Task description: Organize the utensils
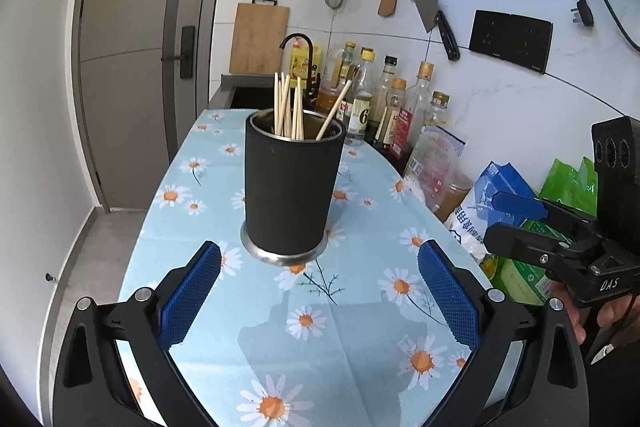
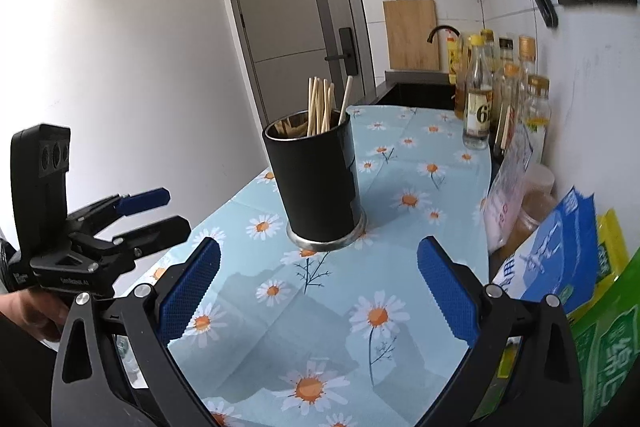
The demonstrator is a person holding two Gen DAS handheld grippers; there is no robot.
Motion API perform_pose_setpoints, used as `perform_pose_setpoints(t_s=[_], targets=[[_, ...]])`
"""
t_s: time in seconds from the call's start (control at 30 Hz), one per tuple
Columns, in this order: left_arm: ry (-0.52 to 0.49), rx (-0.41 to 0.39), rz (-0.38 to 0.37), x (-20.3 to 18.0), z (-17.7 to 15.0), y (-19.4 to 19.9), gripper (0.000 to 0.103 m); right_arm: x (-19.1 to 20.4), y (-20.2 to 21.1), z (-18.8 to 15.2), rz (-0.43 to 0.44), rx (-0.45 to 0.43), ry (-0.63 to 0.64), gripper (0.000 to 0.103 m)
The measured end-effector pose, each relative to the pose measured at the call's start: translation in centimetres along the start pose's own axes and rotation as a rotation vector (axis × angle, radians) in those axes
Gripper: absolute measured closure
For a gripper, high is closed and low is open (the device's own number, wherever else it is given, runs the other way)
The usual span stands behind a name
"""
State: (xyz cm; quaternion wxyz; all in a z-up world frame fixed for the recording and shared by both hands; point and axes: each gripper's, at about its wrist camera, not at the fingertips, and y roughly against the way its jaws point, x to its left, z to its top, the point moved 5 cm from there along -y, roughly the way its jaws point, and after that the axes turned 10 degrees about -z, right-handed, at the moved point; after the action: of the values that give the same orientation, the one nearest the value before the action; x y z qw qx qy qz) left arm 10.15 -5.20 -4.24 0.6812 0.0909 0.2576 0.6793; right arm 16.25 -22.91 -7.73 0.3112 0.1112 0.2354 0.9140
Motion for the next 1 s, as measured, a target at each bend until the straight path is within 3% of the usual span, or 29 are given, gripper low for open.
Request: perform_pose_setpoints(t_s=[0.63,1.0], targets=[[0.065,0.068,0.002,1.0,-2.2,-0.8,0.007,0.0,-0.9,-1.1,-0.021,0.039,-0.020,0.005],[0.125,0.066,0.005,1.8,-2.9,-0.7,0.007,-0.6,-1.6,-2.0,-0.037,0.078,-0.067,0.005]])
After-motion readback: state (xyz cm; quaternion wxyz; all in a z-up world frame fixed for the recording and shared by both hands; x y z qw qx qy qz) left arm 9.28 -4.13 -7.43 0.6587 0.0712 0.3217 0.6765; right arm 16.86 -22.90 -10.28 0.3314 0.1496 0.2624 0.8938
